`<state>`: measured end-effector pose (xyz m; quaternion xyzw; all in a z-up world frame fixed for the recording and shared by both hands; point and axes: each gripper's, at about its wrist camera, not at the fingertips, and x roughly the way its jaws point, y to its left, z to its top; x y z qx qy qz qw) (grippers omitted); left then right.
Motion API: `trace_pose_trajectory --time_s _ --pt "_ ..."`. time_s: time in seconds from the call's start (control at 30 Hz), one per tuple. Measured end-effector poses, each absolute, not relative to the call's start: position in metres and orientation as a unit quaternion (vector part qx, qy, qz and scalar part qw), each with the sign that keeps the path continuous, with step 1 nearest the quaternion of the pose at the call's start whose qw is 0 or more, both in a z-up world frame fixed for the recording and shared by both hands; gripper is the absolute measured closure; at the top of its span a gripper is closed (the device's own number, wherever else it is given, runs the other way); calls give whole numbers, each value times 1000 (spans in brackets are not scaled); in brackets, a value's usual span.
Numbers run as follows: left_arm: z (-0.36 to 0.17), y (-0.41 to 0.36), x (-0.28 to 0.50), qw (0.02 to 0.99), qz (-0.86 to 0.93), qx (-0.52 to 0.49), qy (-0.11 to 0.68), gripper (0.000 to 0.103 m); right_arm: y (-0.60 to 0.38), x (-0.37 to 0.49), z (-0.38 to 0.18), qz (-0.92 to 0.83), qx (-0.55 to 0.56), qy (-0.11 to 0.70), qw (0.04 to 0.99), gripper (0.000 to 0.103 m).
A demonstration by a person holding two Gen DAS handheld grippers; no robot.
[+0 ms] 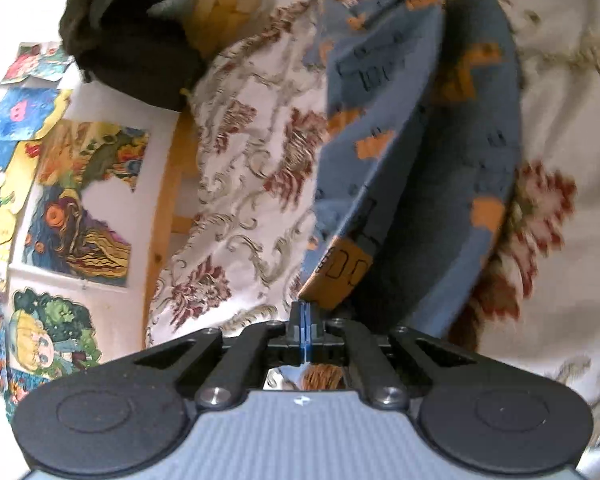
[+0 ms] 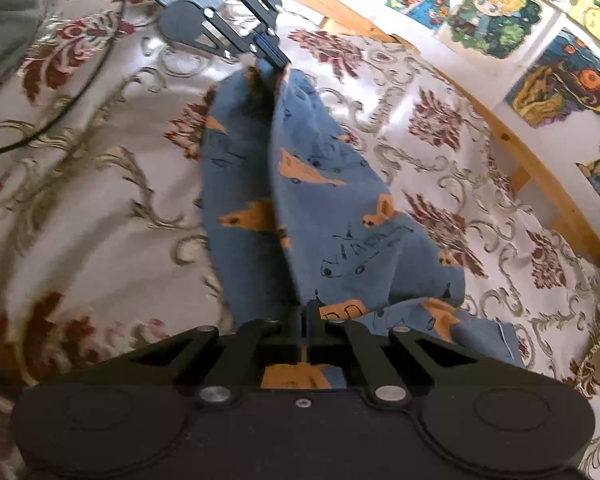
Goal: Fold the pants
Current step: 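Lift the waistband with both grippers and fold it over toward the hems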
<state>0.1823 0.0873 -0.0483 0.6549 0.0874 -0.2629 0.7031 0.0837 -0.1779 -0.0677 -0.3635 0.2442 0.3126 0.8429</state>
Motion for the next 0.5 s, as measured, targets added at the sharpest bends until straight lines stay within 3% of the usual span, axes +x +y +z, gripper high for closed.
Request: trace_pose_trajectory --time_s 0.5 --pt "-61 101 171 703 -288 638 126 103 -161 70 -77 320 -383 262 826 103"
